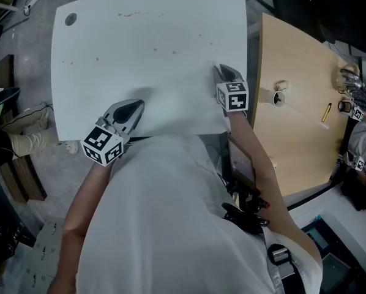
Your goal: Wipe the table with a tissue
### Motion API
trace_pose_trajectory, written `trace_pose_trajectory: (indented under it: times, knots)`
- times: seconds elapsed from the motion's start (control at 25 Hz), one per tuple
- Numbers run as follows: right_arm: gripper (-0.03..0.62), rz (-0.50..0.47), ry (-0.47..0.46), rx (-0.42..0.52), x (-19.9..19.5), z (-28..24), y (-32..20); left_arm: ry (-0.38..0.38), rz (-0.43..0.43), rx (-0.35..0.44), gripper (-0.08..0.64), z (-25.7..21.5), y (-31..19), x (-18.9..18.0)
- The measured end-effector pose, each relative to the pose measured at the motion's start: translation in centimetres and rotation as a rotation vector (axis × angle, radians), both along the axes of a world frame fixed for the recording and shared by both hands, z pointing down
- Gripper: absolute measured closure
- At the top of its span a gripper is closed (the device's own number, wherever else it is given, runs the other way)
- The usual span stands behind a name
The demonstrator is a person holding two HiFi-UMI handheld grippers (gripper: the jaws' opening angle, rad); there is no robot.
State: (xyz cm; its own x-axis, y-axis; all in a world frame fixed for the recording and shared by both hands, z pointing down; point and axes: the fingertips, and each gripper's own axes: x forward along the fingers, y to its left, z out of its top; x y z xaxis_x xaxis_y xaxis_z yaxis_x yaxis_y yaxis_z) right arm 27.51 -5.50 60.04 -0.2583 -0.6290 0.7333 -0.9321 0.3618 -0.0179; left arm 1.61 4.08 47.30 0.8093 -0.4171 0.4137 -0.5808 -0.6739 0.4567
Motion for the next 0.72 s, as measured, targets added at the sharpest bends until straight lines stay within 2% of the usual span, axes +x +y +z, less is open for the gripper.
trace_pose_trajectory:
  times: [0.24,0.4,0.48,0.56,0.72]
  knots:
    - [0.528,-0.025,-0.089,-0.013,-3.8,0.1,1.2,-0.003,0.009,-0.001,0.554,0.2,0.3,-0.1]
    - [0.528,-0.055,-0.221,-0.042,-6.2,-0.6,1.8,-0.005,0.011,0.002,0.554,0.1,0.2,0.0]
    - [0.528,-0.003,-0.301,-0.006,-5.6,-2.1,1.1,-0.002,0.011,0.010,0.554,-0.1,-0.1,0.1]
    - [0.528,0.069,-0.329,0.038,-3.6,-3.5,0.1,0.000,0.009,0.016,0.554,-0.1,-0.4,0.1]
    - [0.528,0.163,-0.224,0.046,1.5,-3.2,-0.5,-0.003,0.007,0.016,0.554,-0.1,-0.5,0.2]
